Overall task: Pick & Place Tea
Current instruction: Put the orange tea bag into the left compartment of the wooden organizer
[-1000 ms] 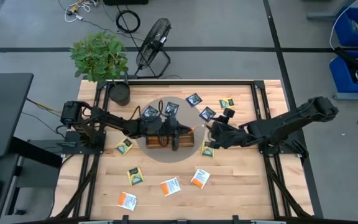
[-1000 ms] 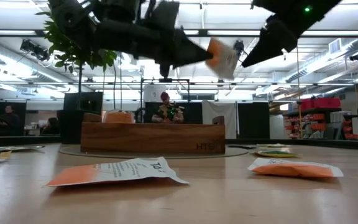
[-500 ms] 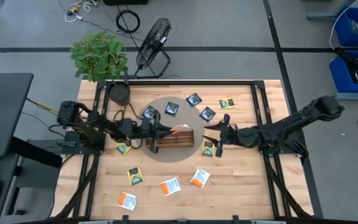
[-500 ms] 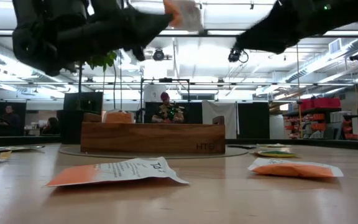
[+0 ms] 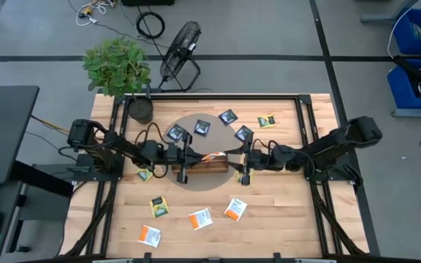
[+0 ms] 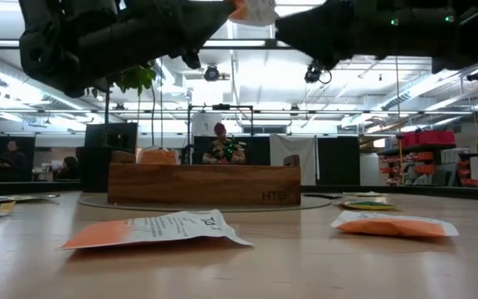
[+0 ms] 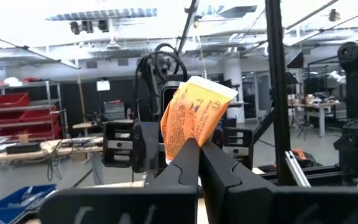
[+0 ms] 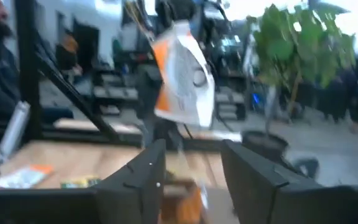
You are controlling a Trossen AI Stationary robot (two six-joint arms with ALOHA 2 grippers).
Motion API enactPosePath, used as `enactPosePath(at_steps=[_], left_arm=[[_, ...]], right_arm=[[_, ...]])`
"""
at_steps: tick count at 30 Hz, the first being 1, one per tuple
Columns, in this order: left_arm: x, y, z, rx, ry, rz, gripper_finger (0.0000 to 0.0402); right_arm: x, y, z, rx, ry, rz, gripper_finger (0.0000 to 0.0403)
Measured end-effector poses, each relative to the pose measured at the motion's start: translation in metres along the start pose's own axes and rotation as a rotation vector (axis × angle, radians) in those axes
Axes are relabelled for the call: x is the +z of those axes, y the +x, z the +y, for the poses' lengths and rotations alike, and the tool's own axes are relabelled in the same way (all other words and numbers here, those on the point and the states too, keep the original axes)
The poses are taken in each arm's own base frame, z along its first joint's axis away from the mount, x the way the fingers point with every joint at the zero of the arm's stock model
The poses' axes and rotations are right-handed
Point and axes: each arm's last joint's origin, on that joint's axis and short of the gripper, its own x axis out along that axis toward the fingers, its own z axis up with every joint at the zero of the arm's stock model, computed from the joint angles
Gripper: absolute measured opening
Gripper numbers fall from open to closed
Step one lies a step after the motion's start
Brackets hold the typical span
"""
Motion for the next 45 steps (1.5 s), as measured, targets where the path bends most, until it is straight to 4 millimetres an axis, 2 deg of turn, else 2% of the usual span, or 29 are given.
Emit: enactPosePath(at_steps=[3,12,15,19,22,26,30,34,39,45], left_arm=[[0.0,0.0,0.0,-0.008,-0.002,-0.002,0.0002],[0.0,0.0,0.001,-0.005,0.006,-0.005,0.0002],[0.0,0.0,0.001,-0.007,0.006,-0.004,0.0002],[0.0,0.0,0.0,-0.01,0.006,-0.001,0.0002],[-0.001,0.0,0.001,-0.003,0.006,0.006,0.0006],[-0.002,0.0,0.002,0.008,0.003,0.028,0.0032],[0.009,0.001,0.003,0.007,-0.001,0.03,0.006],[0.02,-0.001,0.005,0.004,0.002,0.107,0.0079],[0.034,-0.01,0.013,0.044,-0.083,0.282,0.0093],[0.04,-0.023,0.028,0.154,-0.231,0.423,0.0114]], right_arm=[[0.002,0.005,-0.002,0.003,0.007,-0.071,0.0144],[0.002,0.024,-0.007,0.059,0.019,-0.075,0.0126],[0.005,0.024,-0.004,0.078,-0.001,-0.099,0.0094],[0.005,0.023,-0.003,0.084,-0.014,-0.09,0.0022],[0.003,0.023,0.0,0.059,-0.023,-0.06,0.0011],[0.0,0.018,0.002,0.016,-0.035,0.024,0.0004],[0.003,0.01,0.007,0.004,-0.051,0.1,0.0002],[0.012,0.0,0.009,-0.055,-0.087,0.176,0.0002],[0.017,-0.015,0.003,-0.072,-0.084,0.383,0.0001],[0.029,-0.007,-0.005,-0.067,-0.044,0.604,0.0001]])
